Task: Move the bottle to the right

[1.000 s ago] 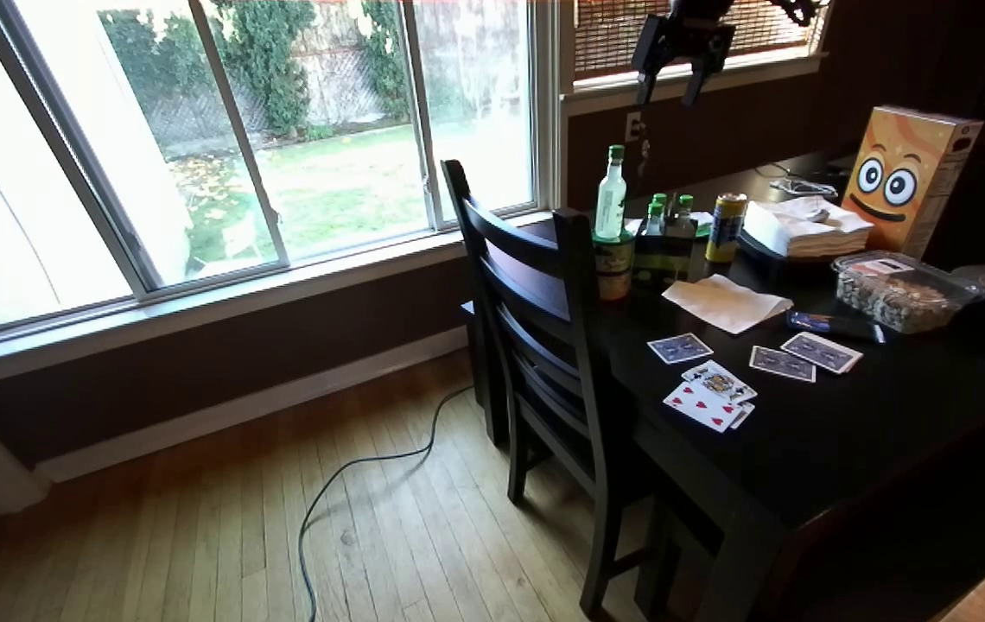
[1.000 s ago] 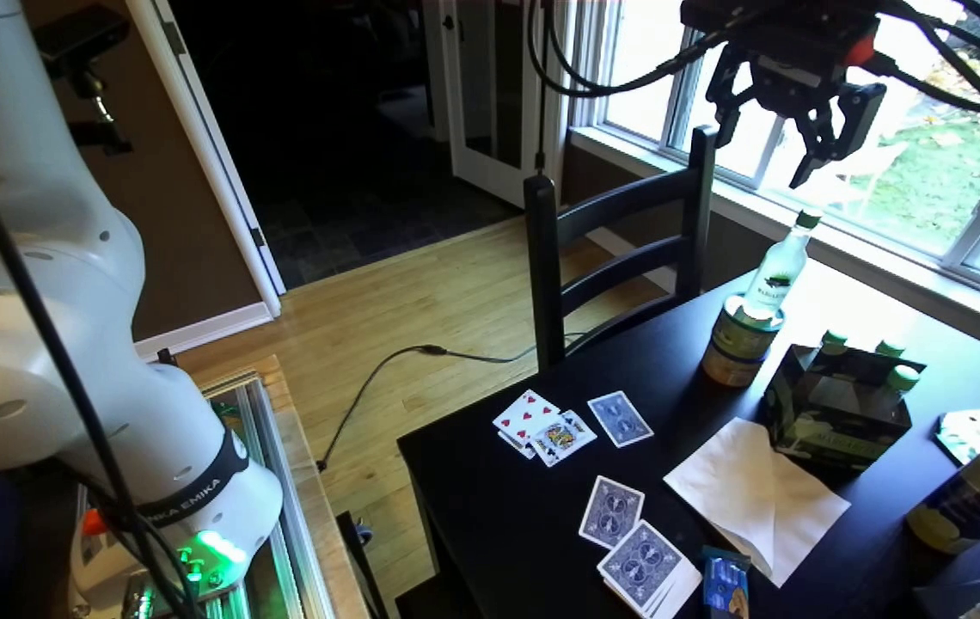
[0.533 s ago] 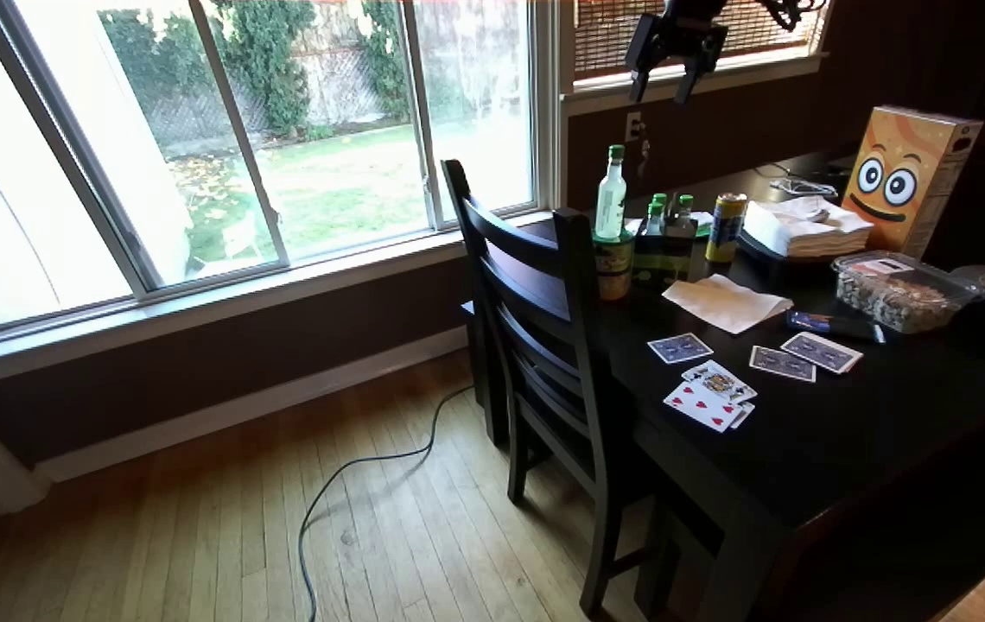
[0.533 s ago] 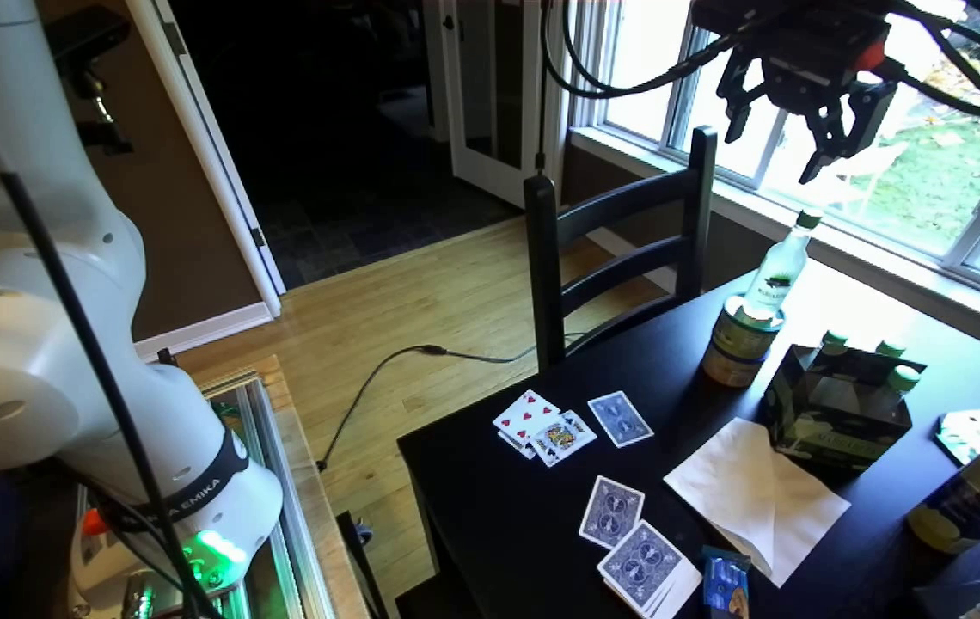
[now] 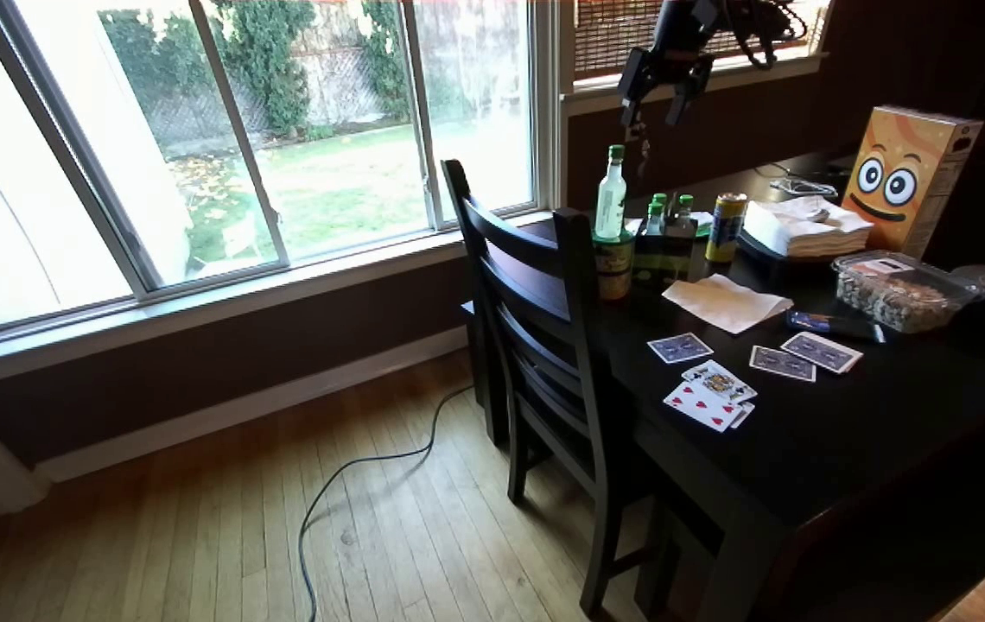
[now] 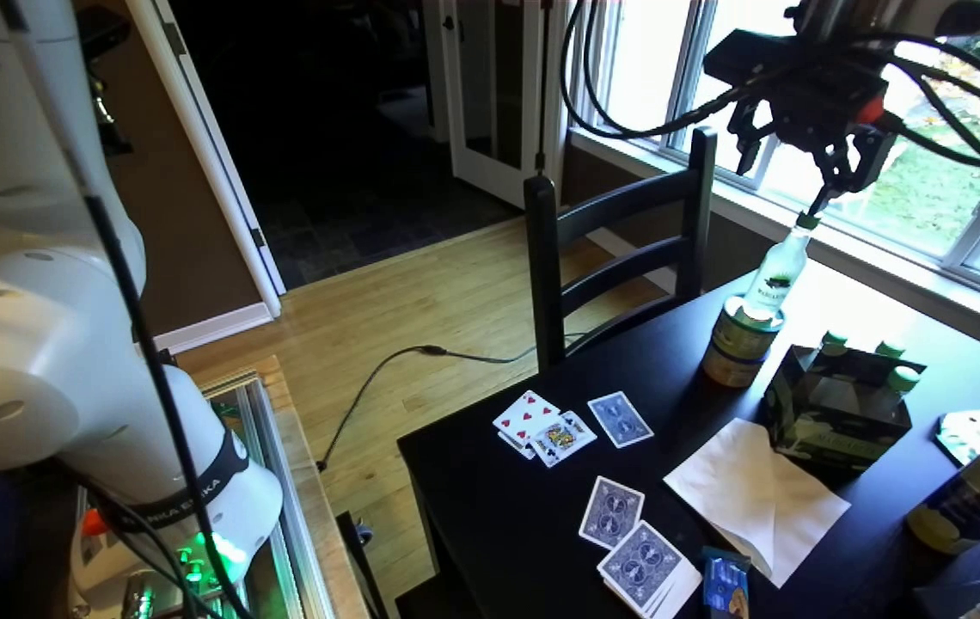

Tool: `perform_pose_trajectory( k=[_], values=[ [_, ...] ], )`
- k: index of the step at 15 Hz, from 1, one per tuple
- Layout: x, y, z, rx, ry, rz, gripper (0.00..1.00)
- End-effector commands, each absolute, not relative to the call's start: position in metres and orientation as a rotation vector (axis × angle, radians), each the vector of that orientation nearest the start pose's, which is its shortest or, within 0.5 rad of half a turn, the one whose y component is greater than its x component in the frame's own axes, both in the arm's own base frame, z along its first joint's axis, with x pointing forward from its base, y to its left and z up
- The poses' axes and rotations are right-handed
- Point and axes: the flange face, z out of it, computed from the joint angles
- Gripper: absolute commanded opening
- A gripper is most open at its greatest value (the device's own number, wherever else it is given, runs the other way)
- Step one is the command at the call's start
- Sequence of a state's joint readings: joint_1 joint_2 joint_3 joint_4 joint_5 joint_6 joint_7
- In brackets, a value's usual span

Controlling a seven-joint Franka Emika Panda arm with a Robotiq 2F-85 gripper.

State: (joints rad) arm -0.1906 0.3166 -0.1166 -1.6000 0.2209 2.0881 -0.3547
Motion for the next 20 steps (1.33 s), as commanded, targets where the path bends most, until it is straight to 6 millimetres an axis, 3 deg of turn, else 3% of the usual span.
perform_pose_trajectory(
  k=[1, 10, 12, 17, 19, 20],
  values=[
    [0.668, -0.193, 0.457, -3.038, 0.047, -0.375, 1.00],
    [0.695, -0.199, 0.429, -3.028, 0.061, -0.449, 0.98],
    [0.700, -0.198, 0.424, -3.026, 0.062, -0.471, 0.77],
    [0.707, -0.192, 0.415, -3.012, 0.041, -0.519, 0.48],
    [0.709, -0.190, 0.415, -3.007, 0.033, -0.543, 0.46],
    [0.710, -0.189, 0.415, -3.007, 0.029, -0.554, 0.50]
  ],
)
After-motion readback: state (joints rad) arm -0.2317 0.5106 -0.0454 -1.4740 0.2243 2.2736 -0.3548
